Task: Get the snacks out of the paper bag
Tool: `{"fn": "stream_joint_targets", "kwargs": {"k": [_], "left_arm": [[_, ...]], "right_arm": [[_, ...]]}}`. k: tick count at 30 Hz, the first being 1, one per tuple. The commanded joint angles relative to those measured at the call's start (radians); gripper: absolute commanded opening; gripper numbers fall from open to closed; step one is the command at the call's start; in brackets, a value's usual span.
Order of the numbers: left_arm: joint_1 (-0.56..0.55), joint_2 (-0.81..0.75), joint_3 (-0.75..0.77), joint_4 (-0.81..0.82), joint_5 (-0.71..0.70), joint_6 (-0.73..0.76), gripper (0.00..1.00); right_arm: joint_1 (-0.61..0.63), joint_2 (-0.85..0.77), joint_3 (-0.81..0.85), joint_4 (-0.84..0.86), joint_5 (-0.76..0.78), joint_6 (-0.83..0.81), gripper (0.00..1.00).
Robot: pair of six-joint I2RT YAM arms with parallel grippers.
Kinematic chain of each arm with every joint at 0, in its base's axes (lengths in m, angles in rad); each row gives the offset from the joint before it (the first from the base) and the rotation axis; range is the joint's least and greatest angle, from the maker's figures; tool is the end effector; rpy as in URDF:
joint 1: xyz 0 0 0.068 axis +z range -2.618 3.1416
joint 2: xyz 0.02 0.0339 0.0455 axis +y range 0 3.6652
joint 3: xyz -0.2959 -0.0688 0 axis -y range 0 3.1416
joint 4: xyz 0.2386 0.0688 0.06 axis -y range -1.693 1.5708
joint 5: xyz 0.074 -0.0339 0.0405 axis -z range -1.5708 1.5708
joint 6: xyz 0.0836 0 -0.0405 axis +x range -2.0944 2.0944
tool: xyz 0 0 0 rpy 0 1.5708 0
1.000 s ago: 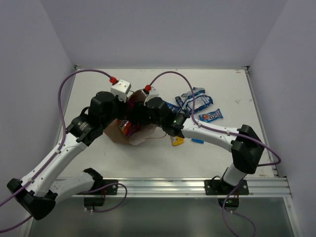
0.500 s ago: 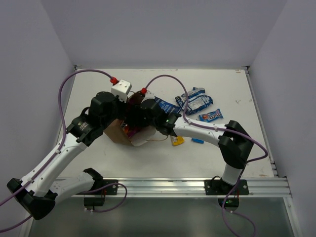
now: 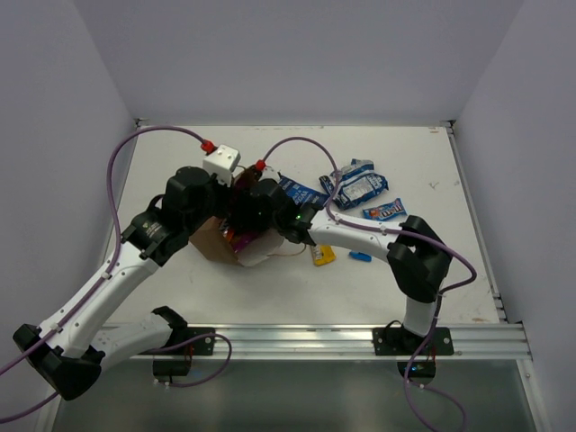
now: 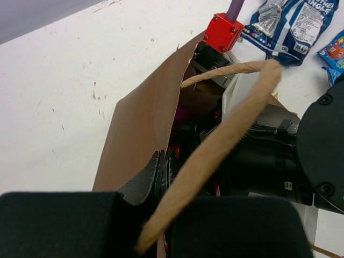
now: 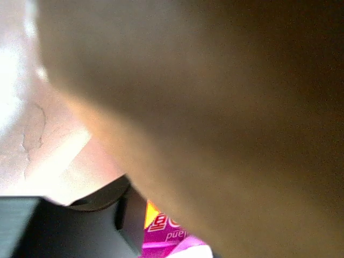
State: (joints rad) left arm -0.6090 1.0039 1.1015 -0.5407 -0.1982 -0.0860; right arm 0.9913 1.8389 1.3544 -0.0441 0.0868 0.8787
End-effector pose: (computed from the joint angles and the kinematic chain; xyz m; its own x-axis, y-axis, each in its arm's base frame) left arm 0.2010 -0.1201 0.3792 -0.3860 0.1665 -0.9073 0.3832 0.9236 0.0065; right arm 0.2652 0.3920 0.2615 -0.7865 0.1989 -0.5847 -0.2932 0.7130 0.6369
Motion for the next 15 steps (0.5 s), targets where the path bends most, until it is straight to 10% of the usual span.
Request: {"fn": "stream_joint_targets", "kwargs": {"k": [1, 10, 15], "left_arm": [[-0.001, -0.005, 0.021, 0.045, -0.001, -0.009, 0.00], [-0.001, -0.014, 0.009, 0.044, -0.013, -0.004, 0.00], [-0.001, -0.018, 0.003, 0.045, -0.032, -0.003, 0.00]], "right_arm": [[0.000, 0.055, 0.034, -0.062, -0.005, 0.037, 0.43], [-0.002, 0.039, 0.025, -0.063, 0.019, 0.022, 0.00], [-0.003, -0.077, -0.036, 0.004, -0.005, -0.043, 0.00]]}}
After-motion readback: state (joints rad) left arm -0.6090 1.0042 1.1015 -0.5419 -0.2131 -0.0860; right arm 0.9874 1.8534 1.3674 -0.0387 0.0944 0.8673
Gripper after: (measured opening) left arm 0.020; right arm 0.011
